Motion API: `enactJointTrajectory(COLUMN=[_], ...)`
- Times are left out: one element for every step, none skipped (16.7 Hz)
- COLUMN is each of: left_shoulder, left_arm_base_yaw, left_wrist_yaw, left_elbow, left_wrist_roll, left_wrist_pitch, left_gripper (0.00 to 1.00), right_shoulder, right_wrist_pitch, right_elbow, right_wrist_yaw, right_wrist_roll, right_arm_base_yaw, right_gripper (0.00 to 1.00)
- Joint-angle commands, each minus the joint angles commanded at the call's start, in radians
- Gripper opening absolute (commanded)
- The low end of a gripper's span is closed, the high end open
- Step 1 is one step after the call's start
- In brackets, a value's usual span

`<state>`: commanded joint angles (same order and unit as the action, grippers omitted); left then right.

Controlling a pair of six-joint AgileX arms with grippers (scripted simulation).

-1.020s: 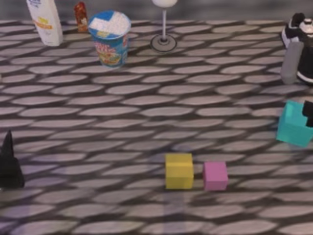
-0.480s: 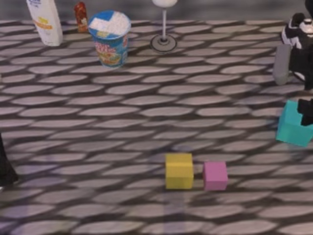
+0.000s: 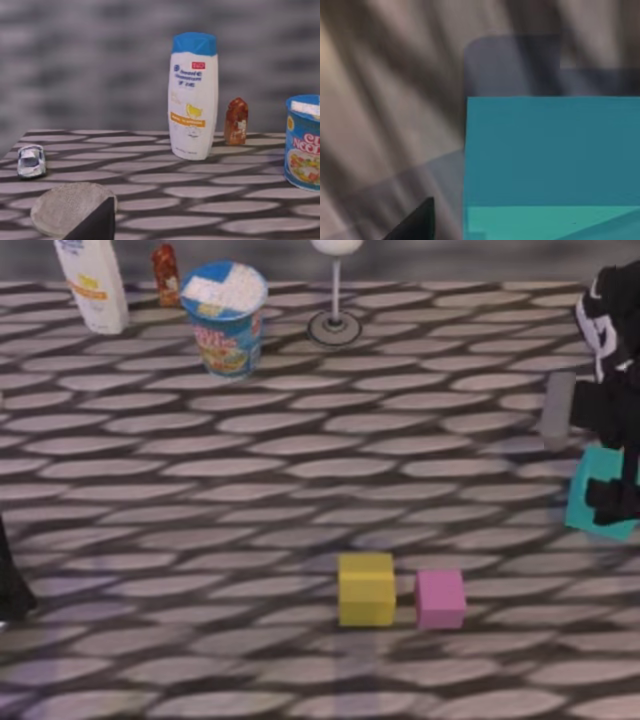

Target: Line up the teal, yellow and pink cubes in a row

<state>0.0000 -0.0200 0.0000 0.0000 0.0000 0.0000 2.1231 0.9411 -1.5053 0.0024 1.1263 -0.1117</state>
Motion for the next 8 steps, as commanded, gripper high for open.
enactJointTrajectory(left_shoulder=[0.0, 0.0, 0.0, 0.0, 0.0, 0.0, 0.0, 0.0], left_arm_base_yaw=[0.0, 0.0, 0.0, 0.0, 0.0, 0.0, 0.0, 0.0], left_wrist_yaw=[0.0, 0.0, 0.0, 0.0, 0.0, 0.0, 0.0, 0.0], left_elbow=[0.0, 0.0, 0.0, 0.0, 0.0, 0.0, 0.0, 0.0], left_wrist_roll=[0.0, 0.0, 0.0, 0.0, 0.0, 0.0, 0.0, 0.0], left_wrist_pitch=[0.0, 0.0, 0.0, 0.0, 0.0, 0.0, 0.0, 0.0], left_gripper=[1.0, 1.0, 1.0, 1.0, 1.0, 1.0, 1.0, 1.0], right_shoulder=[0.014, 0.026, 0.035, 0.04, 0.04, 0.04, 0.04, 0.04], right_wrist_pitch=[-0.04, -0.069, -0.088, -0.096, -0.096, -0.096, -0.096, -0.096], right_elbow=[0.026, 0.047, 0.061, 0.068, 0.068, 0.068, 0.068, 0.068], right_wrist_yaw=[0.0, 0.0, 0.0, 0.0, 0.0, 0.0, 0.0, 0.0], right_wrist_roll=[-0.001, -0.001, -0.001, -0.001, -0.001, -0.001, -0.001, -0.001], right_arm_base_yaw=[-0.001, -0.001, -0.002, -0.002, -0.002, -0.002, -0.002, -0.002], right_gripper=[1.0, 1.0, 1.0, 1.0, 1.0, 1.0, 1.0, 0.92])
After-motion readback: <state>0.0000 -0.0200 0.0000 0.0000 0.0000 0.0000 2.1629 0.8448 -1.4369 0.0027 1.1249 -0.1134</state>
